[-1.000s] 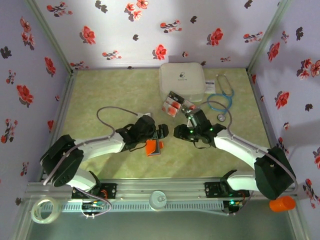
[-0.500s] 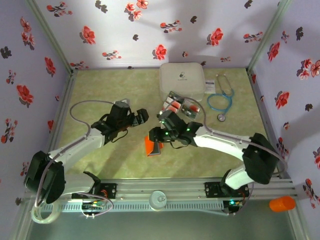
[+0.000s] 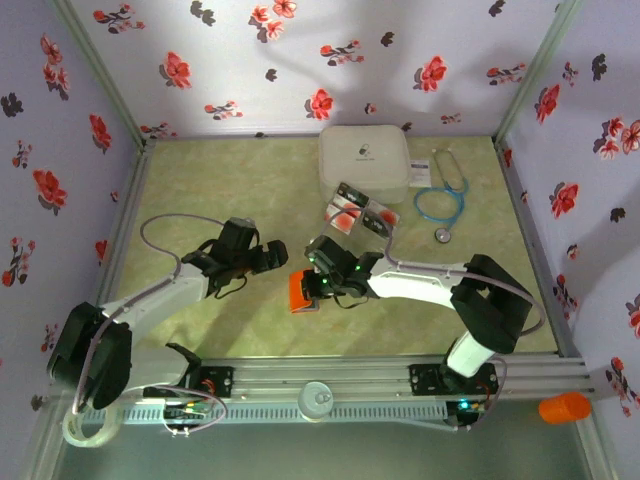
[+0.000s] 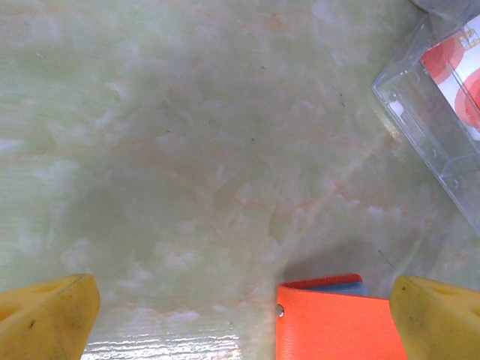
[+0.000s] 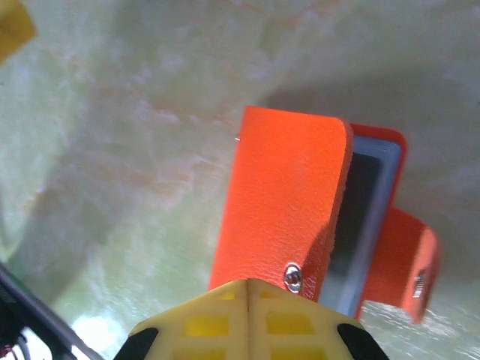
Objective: Put the credit cards into the card holder
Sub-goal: Close the card holder at the center of the table.
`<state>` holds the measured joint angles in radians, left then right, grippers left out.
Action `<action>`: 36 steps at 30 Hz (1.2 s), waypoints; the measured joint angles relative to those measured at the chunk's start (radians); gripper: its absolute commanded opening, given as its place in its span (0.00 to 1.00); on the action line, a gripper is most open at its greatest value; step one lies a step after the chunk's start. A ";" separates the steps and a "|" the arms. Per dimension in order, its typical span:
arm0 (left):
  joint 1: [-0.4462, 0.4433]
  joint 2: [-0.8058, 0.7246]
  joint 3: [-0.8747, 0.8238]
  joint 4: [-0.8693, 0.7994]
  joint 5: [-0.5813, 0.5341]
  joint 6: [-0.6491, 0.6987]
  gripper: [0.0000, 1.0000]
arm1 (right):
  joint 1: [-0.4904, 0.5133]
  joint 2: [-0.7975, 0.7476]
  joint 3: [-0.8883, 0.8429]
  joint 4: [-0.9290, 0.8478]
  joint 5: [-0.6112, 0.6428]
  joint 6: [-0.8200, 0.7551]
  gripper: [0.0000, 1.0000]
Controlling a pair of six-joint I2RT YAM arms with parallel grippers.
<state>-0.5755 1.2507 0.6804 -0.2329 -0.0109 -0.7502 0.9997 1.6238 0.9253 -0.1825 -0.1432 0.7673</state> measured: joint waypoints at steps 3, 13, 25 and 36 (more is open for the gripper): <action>0.000 0.000 -0.001 -0.008 0.017 0.017 1.00 | -0.004 0.016 -0.032 0.012 0.011 0.000 0.03; -0.056 0.074 -0.001 -0.015 0.066 0.060 1.00 | -0.014 0.060 -0.078 0.104 0.013 0.004 0.01; -0.158 0.185 0.013 -0.015 0.064 0.081 1.00 | -0.014 0.058 -0.095 0.138 0.010 0.020 0.00; -0.182 0.229 0.047 -0.082 -0.006 0.116 1.00 | -0.014 0.058 -0.096 0.143 0.008 0.027 0.00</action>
<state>-0.7578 1.4796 0.7277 -0.3149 -0.0170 -0.6346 0.9859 1.6814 0.8291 -0.0391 -0.1352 0.7944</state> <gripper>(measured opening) 0.998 0.063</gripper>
